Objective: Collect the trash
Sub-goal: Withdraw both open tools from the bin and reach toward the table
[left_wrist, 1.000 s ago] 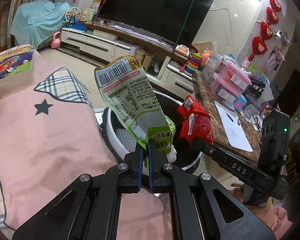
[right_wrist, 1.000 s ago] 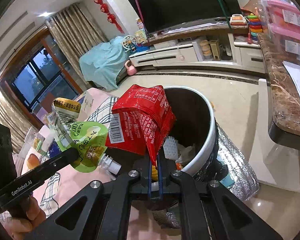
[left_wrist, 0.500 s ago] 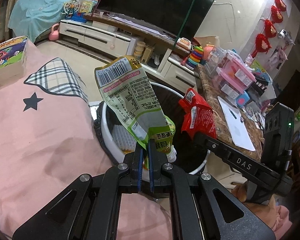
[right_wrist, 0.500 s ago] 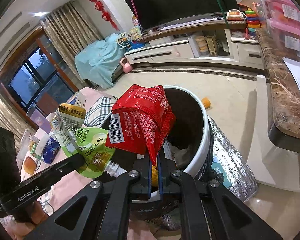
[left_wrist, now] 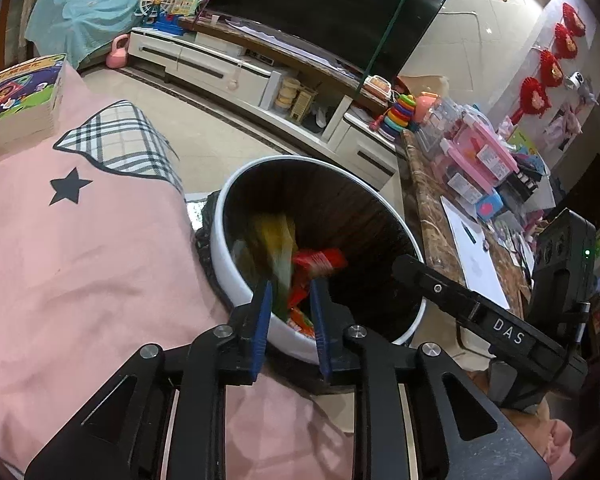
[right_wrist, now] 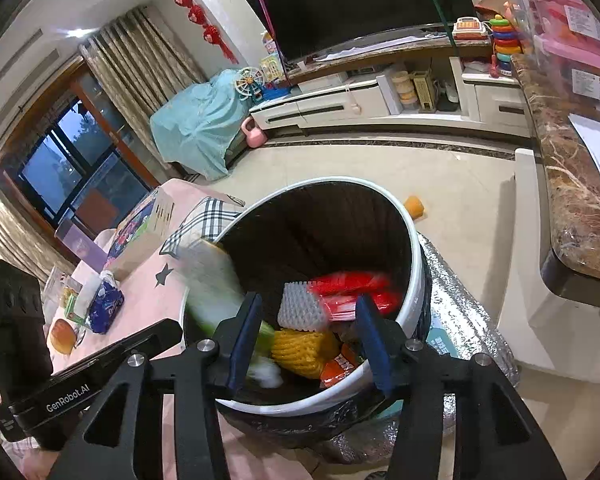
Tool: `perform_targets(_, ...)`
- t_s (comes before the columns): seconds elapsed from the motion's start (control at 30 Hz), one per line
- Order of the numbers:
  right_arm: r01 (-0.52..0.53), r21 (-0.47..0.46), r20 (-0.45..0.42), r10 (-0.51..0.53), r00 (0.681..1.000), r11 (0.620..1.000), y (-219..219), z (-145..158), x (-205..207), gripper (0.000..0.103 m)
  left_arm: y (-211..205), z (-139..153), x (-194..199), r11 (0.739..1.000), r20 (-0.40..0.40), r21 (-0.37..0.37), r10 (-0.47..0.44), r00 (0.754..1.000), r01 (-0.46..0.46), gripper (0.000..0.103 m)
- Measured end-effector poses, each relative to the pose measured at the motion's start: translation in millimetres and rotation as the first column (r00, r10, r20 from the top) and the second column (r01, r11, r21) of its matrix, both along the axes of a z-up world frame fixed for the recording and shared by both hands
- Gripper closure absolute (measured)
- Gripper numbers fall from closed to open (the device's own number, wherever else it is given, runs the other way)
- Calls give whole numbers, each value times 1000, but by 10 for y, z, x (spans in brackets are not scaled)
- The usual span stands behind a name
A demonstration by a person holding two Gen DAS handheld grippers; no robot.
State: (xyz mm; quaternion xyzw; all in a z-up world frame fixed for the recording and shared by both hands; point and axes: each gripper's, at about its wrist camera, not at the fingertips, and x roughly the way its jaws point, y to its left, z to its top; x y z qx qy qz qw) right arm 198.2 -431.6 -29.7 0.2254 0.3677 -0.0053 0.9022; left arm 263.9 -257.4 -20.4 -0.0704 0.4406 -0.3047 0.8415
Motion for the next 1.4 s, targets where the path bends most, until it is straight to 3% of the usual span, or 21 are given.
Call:
perform_targets(0.1,4,-3,4,-4,1000,1000,28,11,-23,50,61,-1,-46,1000,5,2,11,1000,-11,74)
perform_targets(0.2,3,-4,18,-3,1000,1000,79,43,-47,37,142,0,-113,1000,17,7,27,999,-27,68)
perform_targets(0.27,-2,-7,29,2,1000,1000,131,64,-71,36,223,-4,-155,999,21,10,40,999,-40,66)
perform_targets(0.4,-33,-8,50,33,998,999,301,117,-110,25,488,-31,-239,996,21,9,83,996,-83,64)
perform_targets(0.67,-115,-22,61,117,991,993,720,135,-130,16,1092,-139,-431,981,-10,-10,192,981,-192,61)
perform_targets(0.93,-208,-29,43,209,977,978,1205,82,-124,9,1656,-206,-612,952,-15,-3,305,952,-306,53)
perform_targets(1.03,-230,-33,24,231,973,973,1395,49,-123,0,1868,-209,-684,937,-5,1,348,937,-348,49)
perform_targets(1.27,-278,-65,-61,274,960,958,1819,-77,-64,0,2368,-271,-816,900,-6,8,437,900,-437,48)
perform_targets(1.4,-311,-56,-67,307,949,949,1991,-162,-43,0,2555,-291,-868,881,0,19,473,881,-472,48)
